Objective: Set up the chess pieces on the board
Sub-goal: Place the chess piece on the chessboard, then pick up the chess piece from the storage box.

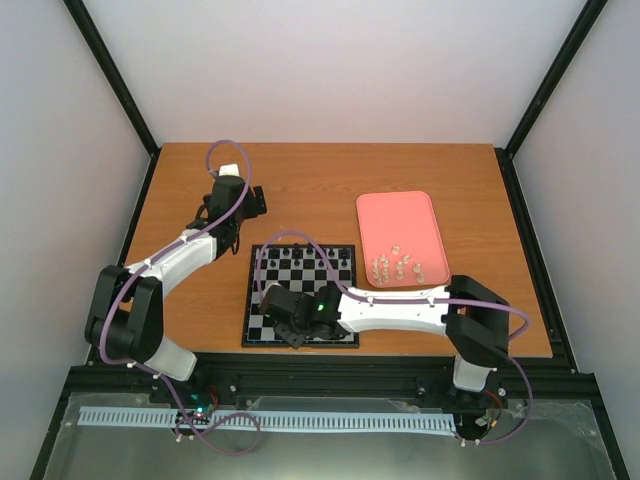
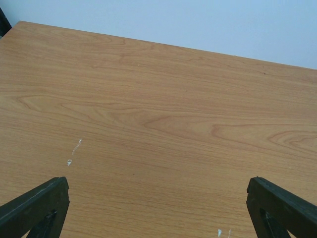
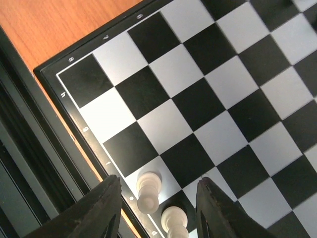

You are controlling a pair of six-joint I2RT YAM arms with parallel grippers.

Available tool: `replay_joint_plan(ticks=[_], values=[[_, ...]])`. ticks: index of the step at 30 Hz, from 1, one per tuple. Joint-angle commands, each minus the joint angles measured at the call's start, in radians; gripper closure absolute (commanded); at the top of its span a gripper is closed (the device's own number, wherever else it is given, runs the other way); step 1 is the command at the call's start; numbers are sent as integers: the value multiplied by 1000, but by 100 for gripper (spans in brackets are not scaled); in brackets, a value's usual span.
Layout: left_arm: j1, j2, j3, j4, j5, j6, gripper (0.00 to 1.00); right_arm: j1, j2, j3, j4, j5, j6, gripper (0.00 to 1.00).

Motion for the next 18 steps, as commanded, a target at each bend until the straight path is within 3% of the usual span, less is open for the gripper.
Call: replay_joint_plan(ticks=[1, 3, 5, 9, 13, 18], values=[[-1, 6, 5, 25, -3, 1, 0, 3, -79, 26, -20, 90, -17, 46], [-1, 0, 2, 23, -1, 0, 0, -6, -119, 22, -35, 125, -12, 40], [-1, -10, -1, 24, -1, 0, 0, -27, -161, 10, -39, 145, -9, 23], [-1, -29, -9, 24, 1, -1, 0, -86, -241, -23, -46, 180, -4, 12], [-1, -32, -10, 23, 11, 2, 0, -193, -318, -76, -68, 243, 28, 11], [-1, -17, -2, 25, 26, 0, 0, -436, -396, -154, -99, 281, 77, 14]])
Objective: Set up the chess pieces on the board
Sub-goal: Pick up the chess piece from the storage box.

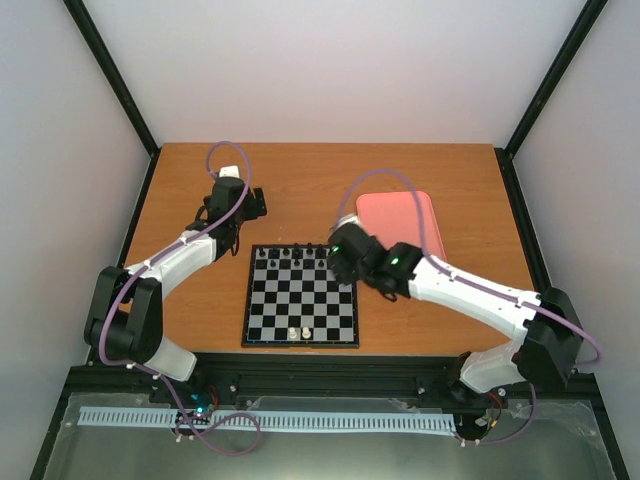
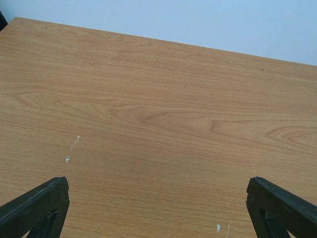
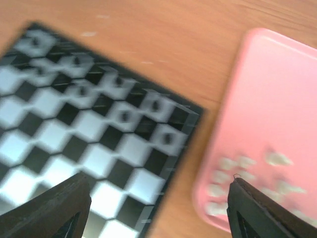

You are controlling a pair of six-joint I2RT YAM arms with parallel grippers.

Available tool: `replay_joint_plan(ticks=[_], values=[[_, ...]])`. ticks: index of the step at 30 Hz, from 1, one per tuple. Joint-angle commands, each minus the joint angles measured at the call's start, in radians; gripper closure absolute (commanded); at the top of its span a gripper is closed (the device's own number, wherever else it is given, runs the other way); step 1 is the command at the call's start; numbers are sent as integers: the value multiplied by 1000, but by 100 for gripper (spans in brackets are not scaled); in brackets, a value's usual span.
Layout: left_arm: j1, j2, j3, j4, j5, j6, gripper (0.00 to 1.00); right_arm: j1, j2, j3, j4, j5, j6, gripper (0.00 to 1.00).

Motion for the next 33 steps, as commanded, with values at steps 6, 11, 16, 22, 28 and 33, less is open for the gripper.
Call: replay_joint_plan(ticks=[6, 11, 16, 22, 28, 33], values=[[-1, -1, 21, 23, 17, -2, 0, -442, -64, -97, -31, 65, 49, 19], [-2, 5, 37, 19, 46, -6, 0, -592, 1, -90, 29, -27, 17, 30], [-3, 4, 32, 26, 58, 2, 0, -673, 56, -96, 39, -61, 26, 42], [-2, 35, 43, 30, 70, 7, 0, -725, 72, -160, 51, -135, 31, 44], [-2, 33, 42, 28, 71, 13, 0, -739, 71, -209, 62, -161, 37, 47], [-2, 17, 28, 34, 64, 18, 0, -746, 99, -229, 82, -177, 34, 53]])
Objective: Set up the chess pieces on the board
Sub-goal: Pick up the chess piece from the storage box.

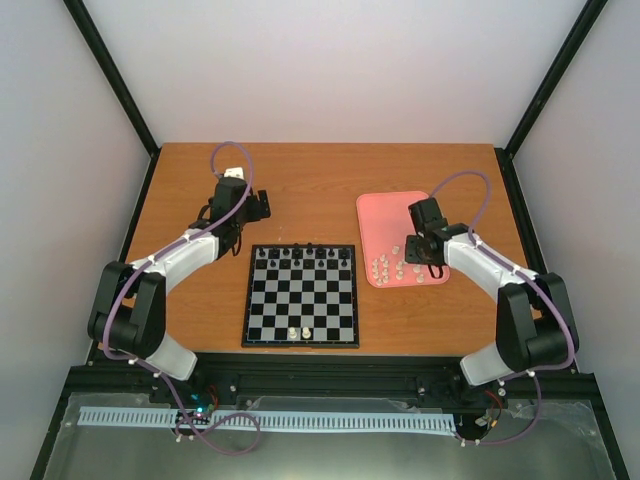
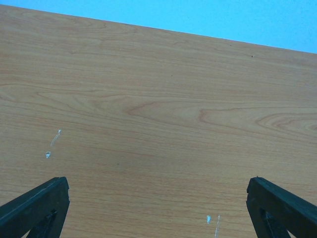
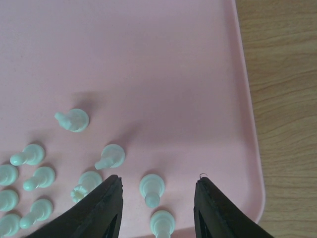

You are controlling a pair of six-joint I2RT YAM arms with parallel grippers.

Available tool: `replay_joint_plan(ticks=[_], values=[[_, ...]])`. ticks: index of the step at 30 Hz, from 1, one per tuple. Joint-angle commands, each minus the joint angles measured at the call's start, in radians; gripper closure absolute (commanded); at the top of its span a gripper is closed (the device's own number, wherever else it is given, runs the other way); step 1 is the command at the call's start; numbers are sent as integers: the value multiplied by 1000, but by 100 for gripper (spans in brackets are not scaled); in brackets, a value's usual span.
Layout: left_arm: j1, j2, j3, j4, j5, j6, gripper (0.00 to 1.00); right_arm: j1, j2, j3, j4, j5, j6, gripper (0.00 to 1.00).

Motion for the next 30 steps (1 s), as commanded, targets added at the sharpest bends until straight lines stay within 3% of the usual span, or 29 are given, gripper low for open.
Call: replay_joint_plan(ticks=[1, 30], values=[[-2, -17, 20, 32, 0, 17, 0, -16, 36, -19, 40, -24, 4, 53], [-2, -1, 28, 33, -10, 14, 0, -34, 130, -28, 56, -71, -8, 74]])
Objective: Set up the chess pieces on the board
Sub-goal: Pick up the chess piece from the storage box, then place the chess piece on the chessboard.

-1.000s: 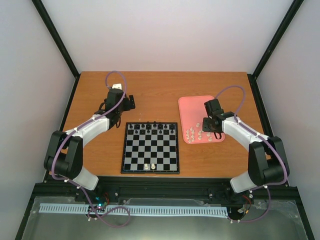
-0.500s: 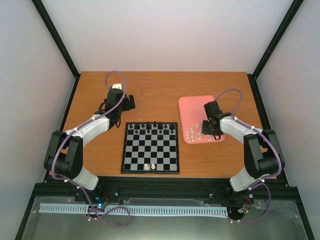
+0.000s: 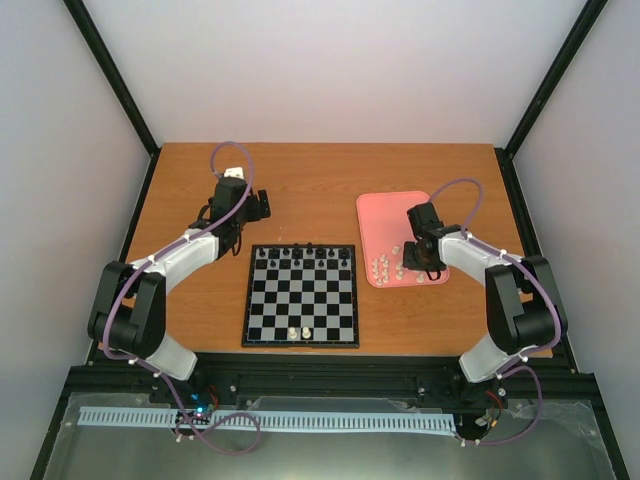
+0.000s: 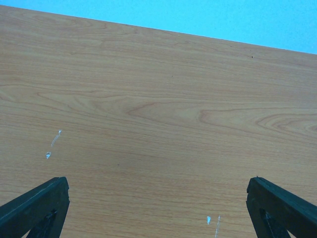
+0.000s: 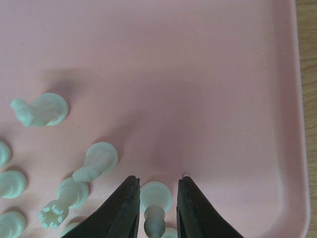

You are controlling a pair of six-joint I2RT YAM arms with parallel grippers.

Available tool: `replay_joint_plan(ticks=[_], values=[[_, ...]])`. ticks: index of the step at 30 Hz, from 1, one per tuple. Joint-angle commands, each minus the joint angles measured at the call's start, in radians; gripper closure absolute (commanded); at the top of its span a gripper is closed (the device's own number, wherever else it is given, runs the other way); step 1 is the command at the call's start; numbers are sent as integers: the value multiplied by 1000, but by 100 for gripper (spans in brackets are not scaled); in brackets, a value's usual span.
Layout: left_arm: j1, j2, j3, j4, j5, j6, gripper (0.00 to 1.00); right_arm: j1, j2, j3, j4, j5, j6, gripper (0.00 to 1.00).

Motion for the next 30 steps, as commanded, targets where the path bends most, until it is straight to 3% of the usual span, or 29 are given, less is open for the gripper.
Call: replay_joint_plan(ticks=[1, 11, 24, 30], values=[[-3, -3, 27, 30, -8, 14, 0, -9, 23, -4, 6, -4, 1, 75], [-2, -10, 23, 27, -14, 16, 0, -9, 11, 5, 1, 6, 3, 91], [-3, -38, 15, 23, -16, 10, 0, 3, -158, 67, -34, -27, -2, 93], [-2, -48, 20, 14, -27, 5, 0, 191, -174, 175, -113, 21, -5, 94]])
